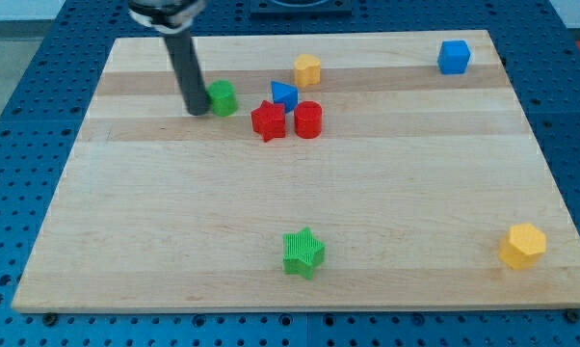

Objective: Slide the green circle closer to red star

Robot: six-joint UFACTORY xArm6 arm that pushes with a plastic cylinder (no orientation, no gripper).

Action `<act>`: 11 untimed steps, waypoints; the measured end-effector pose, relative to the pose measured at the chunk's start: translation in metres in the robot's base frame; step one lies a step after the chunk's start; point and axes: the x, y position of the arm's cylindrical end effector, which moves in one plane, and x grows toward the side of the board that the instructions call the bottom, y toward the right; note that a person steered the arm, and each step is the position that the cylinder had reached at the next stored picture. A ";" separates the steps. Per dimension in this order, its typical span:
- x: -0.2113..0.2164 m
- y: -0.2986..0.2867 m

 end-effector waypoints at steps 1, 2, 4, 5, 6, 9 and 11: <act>0.019 0.047; 0.033 0.079; 0.054 0.056; 0.055 0.009; 0.001 -0.004; -0.055 0.013; -0.046 0.011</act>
